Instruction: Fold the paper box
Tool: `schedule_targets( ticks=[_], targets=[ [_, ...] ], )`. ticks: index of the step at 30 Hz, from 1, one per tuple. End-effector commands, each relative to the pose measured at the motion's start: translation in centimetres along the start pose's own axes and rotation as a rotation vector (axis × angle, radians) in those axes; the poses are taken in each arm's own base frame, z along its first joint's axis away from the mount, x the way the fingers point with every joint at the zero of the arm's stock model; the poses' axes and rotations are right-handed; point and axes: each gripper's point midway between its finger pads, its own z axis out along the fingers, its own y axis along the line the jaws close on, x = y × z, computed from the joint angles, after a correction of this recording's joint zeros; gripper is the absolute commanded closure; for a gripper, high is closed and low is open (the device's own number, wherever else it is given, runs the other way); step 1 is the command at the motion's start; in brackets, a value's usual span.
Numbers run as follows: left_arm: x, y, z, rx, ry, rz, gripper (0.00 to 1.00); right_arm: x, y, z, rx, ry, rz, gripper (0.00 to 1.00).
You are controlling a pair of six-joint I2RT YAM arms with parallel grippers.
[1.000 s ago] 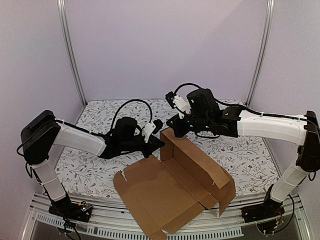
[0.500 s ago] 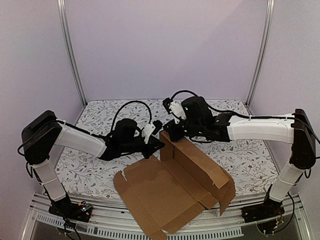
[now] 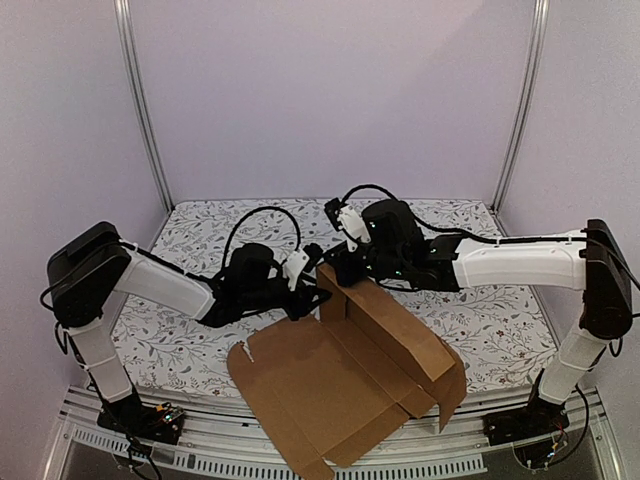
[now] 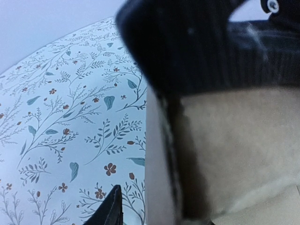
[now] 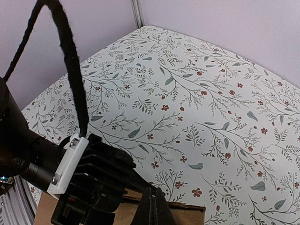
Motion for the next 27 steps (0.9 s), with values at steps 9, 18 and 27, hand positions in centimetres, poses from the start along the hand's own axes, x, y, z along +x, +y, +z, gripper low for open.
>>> schedule_targets(
  ticks=[9, 18, 27],
  targets=[
    [-0.3, -0.4, 1.1, 0.021, -0.137, -0.031, 0.63, 5.4, -0.4, -0.3, 0.018, 0.165, 0.016, 1.00],
    [-1.0, -1.2, 1.2, 0.079, -0.281, -0.001, 0.60, 5.2, -0.4, -1.0, 0.016, 0.151, 0.020, 1.00],
    [-1.6, -2.0, 1.5, 0.126, -0.372, 0.052, 0.61, 5.3, -0.5, -1.6, 0.016, 0.139, 0.026, 1.00]
  ],
)
